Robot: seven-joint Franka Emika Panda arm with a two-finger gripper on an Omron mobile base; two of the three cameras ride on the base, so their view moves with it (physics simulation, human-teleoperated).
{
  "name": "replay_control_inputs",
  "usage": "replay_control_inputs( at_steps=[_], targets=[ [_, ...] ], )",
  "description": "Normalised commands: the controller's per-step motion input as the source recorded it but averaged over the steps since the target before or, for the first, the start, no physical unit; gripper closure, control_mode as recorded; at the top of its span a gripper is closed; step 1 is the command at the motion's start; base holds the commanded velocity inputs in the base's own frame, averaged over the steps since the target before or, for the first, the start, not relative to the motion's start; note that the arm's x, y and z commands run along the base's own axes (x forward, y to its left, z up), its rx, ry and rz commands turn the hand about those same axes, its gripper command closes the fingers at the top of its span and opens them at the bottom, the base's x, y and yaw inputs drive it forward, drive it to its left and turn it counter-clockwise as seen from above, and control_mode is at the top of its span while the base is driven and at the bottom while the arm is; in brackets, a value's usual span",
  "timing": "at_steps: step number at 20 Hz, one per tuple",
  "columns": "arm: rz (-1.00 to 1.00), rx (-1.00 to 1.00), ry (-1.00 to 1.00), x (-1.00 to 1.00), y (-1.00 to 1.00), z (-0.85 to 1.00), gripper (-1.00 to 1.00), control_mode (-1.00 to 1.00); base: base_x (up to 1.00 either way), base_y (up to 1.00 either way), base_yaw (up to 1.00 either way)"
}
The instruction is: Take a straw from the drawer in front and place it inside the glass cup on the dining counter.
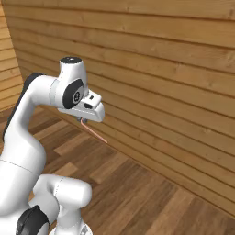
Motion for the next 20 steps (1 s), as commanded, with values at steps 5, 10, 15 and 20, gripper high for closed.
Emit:
replay_control_inputs(
  at_steps=[5, 10, 15, 20],
  targets=[
    [0.0, 0.0, 0.0, 0.0, 0.0, 0.0, 1.0, 1.0, 1.0, 0.01, 0.62],
    [0.0, 0.0, 0.0, 0.0, 0.0, 0.0, 1.0, 1.0, 0.92, 0.0, 0.72],
    [0.0, 0.0, 0.0, 0.0, 0.0, 0.0, 1.0, 1.0, 0.76, 0.0, 0.79],
    [0.0, 0.0, 0.0, 0.0, 0.0, 0.0, 1.0, 1.0, 0.69, -0.03, 0.84]
  ],
)
